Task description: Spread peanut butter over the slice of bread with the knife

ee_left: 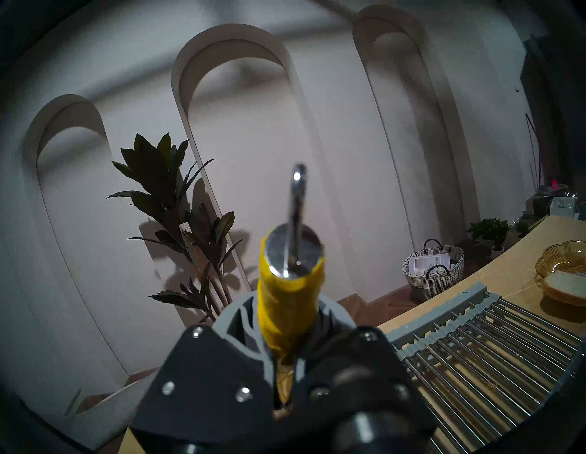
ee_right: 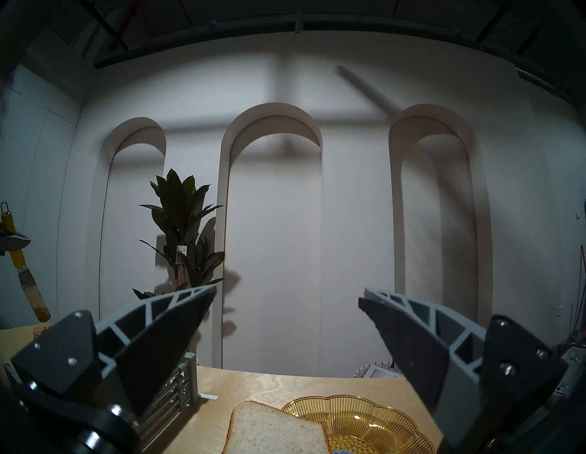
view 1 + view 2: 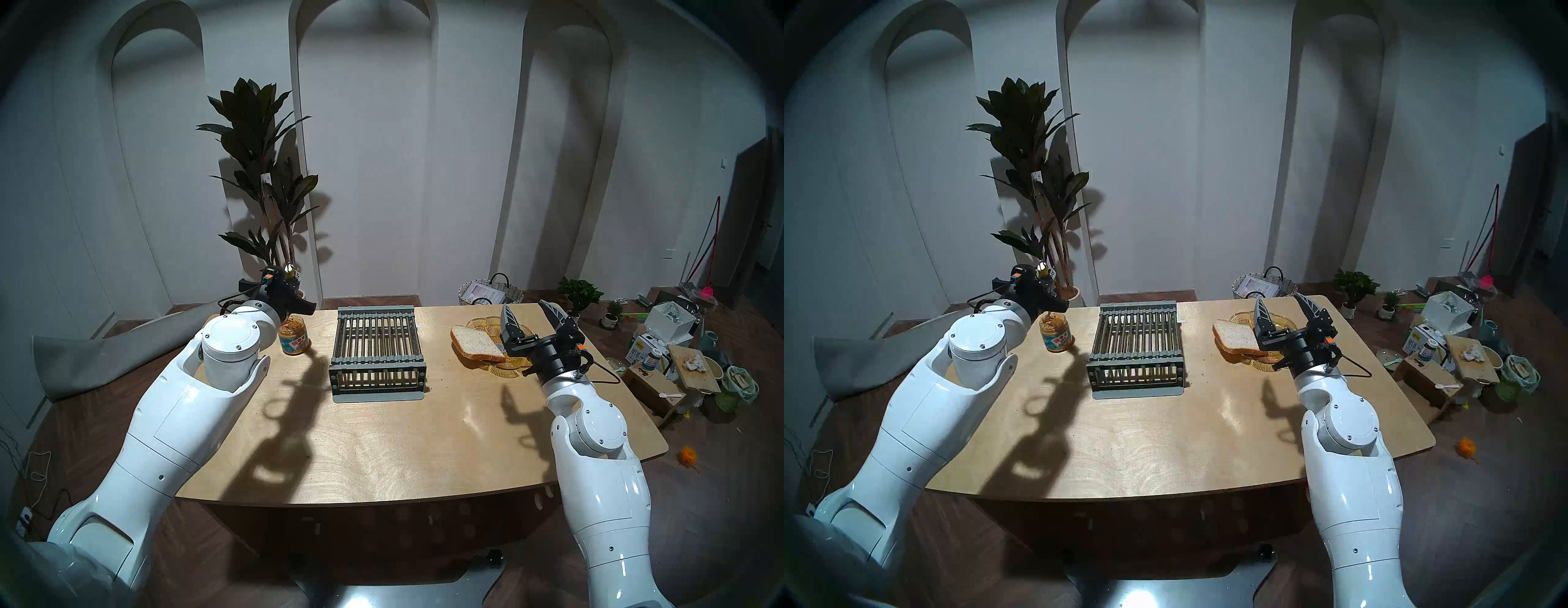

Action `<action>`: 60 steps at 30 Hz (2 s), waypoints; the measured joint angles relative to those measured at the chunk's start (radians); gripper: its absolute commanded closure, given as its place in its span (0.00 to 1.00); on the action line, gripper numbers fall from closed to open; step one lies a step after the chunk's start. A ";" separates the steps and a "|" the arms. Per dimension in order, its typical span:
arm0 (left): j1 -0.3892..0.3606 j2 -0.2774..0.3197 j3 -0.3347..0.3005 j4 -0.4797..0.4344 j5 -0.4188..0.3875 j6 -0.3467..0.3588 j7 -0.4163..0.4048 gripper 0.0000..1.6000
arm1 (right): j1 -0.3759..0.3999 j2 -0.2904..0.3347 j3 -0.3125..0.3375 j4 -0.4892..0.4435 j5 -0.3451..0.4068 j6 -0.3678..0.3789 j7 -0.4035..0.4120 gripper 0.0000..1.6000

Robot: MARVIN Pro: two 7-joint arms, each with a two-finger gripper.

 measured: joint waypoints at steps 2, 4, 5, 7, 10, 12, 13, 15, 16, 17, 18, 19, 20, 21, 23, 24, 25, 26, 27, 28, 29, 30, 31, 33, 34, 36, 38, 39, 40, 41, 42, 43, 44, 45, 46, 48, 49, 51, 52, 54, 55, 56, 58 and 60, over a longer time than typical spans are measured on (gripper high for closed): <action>-0.005 0.002 0.000 0.013 -0.004 0.000 -0.012 1.00 | 0.000 -0.002 -0.004 -0.001 -0.004 0.001 -0.004 0.00; -0.010 0.006 0.001 0.033 -0.008 -0.002 -0.028 1.00 | 0.000 -0.005 -0.010 -0.004 -0.010 0.002 -0.011 0.00; -0.012 0.007 0.001 0.040 -0.010 -0.002 -0.033 1.00 | 0.000 -0.007 -0.013 -0.004 -0.012 0.002 -0.013 0.00; -0.017 0.010 0.002 0.057 -0.015 -0.004 -0.049 1.00 | 0.001 -0.010 -0.020 -0.005 -0.019 0.004 -0.020 0.00; -0.023 0.015 0.002 0.073 -0.025 -0.004 -0.075 1.00 | 0.002 -0.013 -0.027 -0.005 -0.026 0.005 -0.027 0.00; -0.027 0.018 0.002 0.079 -0.034 -0.004 -0.093 1.00 | 0.004 -0.015 -0.030 -0.004 -0.029 0.005 -0.032 0.00; -0.028 0.019 0.002 0.081 -0.038 -0.004 -0.103 1.00 | 0.004 -0.016 -0.032 -0.003 -0.031 0.006 -0.034 0.00; -0.032 0.022 0.003 0.084 -0.043 -0.004 -0.119 1.00 | 0.006 -0.017 -0.033 -0.002 -0.033 0.006 -0.037 0.00; -0.035 0.024 0.005 0.086 -0.044 -0.003 -0.130 1.00 | 0.007 -0.018 -0.034 -0.002 -0.035 0.006 -0.040 0.00; -0.038 0.026 0.007 0.089 -0.046 -0.002 -0.139 1.00 | 0.007 -0.018 -0.035 -0.002 -0.036 0.006 -0.042 0.00; -0.042 0.029 0.012 0.093 -0.047 -0.001 -0.153 1.00 | 0.008 -0.019 -0.036 -0.001 -0.038 0.007 -0.045 0.00; -0.046 0.032 0.019 0.097 -0.047 0.000 -0.164 1.00 | 0.008 -0.019 -0.037 -0.001 -0.039 0.007 -0.047 0.00; -0.050 0.035 0.026 0.101 -0.046 0.000 -0.173 1.00 | 0.009 -0.019 -0.037 -0.001 -0.041 0.007 -0.049 0.00; -0.053 0.037 0.032 0.104 -0.044 0.001 -0.180 1.00 | 0.009 -0.020 -0.038 -0.001 -0.041 0.007 -0.050 0.00; -0.062 0.042 0.047 0.117 -0.037 0.002 -0.200 1.00 | 0.009 -0.020 -0.038 -0.001 -0.043 0.009 -0.054 0.00; -0.066 0.044 0.051 0.121 -0.035 0.002 -0.207 1.00 | 0.009 -0.020 -0.038 -0.001 -0.044 0.009 -0.055 0.00; -0.071 0.046 0.058 0.131 -0.032 0.003 -0.218 1.00 | 0.009 -0.021 -0.038 -0.001 -0.045 0.009 -0.057 0.00; -0.077 0.048 0.063 0.141 -0.030 0.004 -0.229 1.00 | 0.009 -0.021 -0.038 -0.001 -0.046 0.010 -0.059 0.00; -0.081 0.049 0.066 0.147 -0.028 0.005 -0.234 1.00 | 0.009 -0.021 -0.038 -0.001 -0.046 0.010 -0.060 0.00; -0.088 0.052 0.071 0.156 -0.025 0.006 -0.244 1.00 | 0.009 -0.021 -0.038 -0.001 -0.046 0.010 -0.062 0.00; -0.091 0.054 0.073 0.161 -0.023 0.007 -0.249 1.00 | 0.009 -0.021 -0.038 -0.001 -0.046 0.010 -0.062 0.00; -0.096 0.058 0.076 0.167 -0.021 0.008 -0.258 1.00 | 0.009 -0.021 -0.037 -0.002 -0.046 0.010 -0.064 0.00; -0.102 0.061 0.079 0.173 -0.019 0.010 -0.268 1.00 | 0.009 -0.021 -0.036 -0.002 -0.046 0.010 -0.065 0.00; -0.108 0.066 0.081 0.179 -0.017 0.014 -0.280 1.00 | 0.009 -0.021 -0.035 -0.002 -0.044 0.010 -0.066 0.00; -0.114 0.070 0.081 0.185 -0.016 0.017 -0.290 1.00 | 0.009 -0.021 -0.034 -0.002 -0.043 0.010 -0.067 0.00; -0.123 0.075 0.081 0.192 -0.014 0.023 -0.305 1.00 | 0.009 -0.021 -0.033 -0.002 -0.041 0.010 -0.069 0.00; -0.131 0.079 0.081 0.200 -0.014 0.030 -0.323 1.00 | 0.009 -0.021 -0.032 -0.002 -0.039 0.010 -0.070 0.00; -0.136 0.080 0.081 0.205 -0.014 0.034 -0.332 1.00 | 0.009 -0.021 -0.032 -0.002 -0.038 0.010 -0.070 0.00; -0.142 0.082 0.082 0.211 -0.014 0.038 -0.343 1.00 | 0.009 -0.021 -0.032 -0.002 -0.037 0.010 -0.071 0.00; -0.151 0.084 0.082 0.222 -0.014 0.042 -0.357 1.00 | 0.010 -0.021 -0.032 -0.002 -0.036 0.010 -0.072 0.00; -0.155 0.084 0.083 0.228 -0.013 0.043 -0.363 1.00 | 0.010 -0.022 -0.032 -0.002 -0.035 0.010 -0.072 0.00; -0.161 0.085 0.084 0.237 -0.012 0.044 -0.370 1.00 | 0.010 -0.022 -0.033 -0.002 -0.034 0.010 -0.072 0.00; -0.169 0.086 0.087 0.247 -0.007 0.045 -0.377 1.00 | 0.009 -0.022 -0.033 -0.002 -0.033 0.010 -0.073 0.00; -0.175 0.086 0.089 0.256 -0.003 0.045 -0.381 1.00 | 0.009 -0.022 -0.034 -0.002 -0.033 0.010 -0.073 0.00; -0.181 0.086 0.093 0.264 0.001 0.045 -0.385 1.00 | 0.009 -0.022 -0.034 -0.002 -0.032 0.010 -0.073 0.00; -0.190 0.087 0.102 0.275 0.015 0.040 -0.387 1.00 | 0.008 -0.022 -0.034 -0.003 -0.031 0.010 -0.073 0.00; -0.193 0.087 0.107 0.279 0.023 0.036 -0.387 1.00 | 0.007 -0.022 -0.034 -0.004 -0.030 0.010 -0.073 0.00; -0.201 0.088 0.121 0.288 0.042 0.026 -0.386 1.00 | 0.006 -0.023 -0.034 -0.006 -0.029 0.010 -0.074 0.00; -0.204 0.088 0.130 0.291 0.053 0.021 -0.382 1.00 | 0.004 -0.023 -0.034 -0.007 -0.029 0.010 -0.074 0.00; -0.209 0.088 0.145 0.300 0.076 0.010 -0.372 1.00 | 0.001 -0.023 -0.034 -0.010 -0.027 0.009 -0.075 0.00; -0.211 0.087 0.150 0.303 0.083 0.006 -0.368 1.00 | -0.001 -0.023 -0.034 -0.011 -0.027 0.009 -0.075 0.00; -0.213 0.086 0.156 0.308 0.092 0.002 -0.363 1.00 | -0.003 -0.023 -0.034 -0.012 -0.026 0.009 -0.075 0.00; -0.216 0.084 0.165 0.316 0.105 -0.008 -0.352 1.00 | -0.008 -0.023 -0.033 -0.014 -0.025 0.009 -0.075 0.00; -0.217 0.081 0.173 0.320 0.118 -0.016 -0.338 1.00 | -0.015 -0.023 -0.033 -0.017 -0.024 0.009 -0.076 0.00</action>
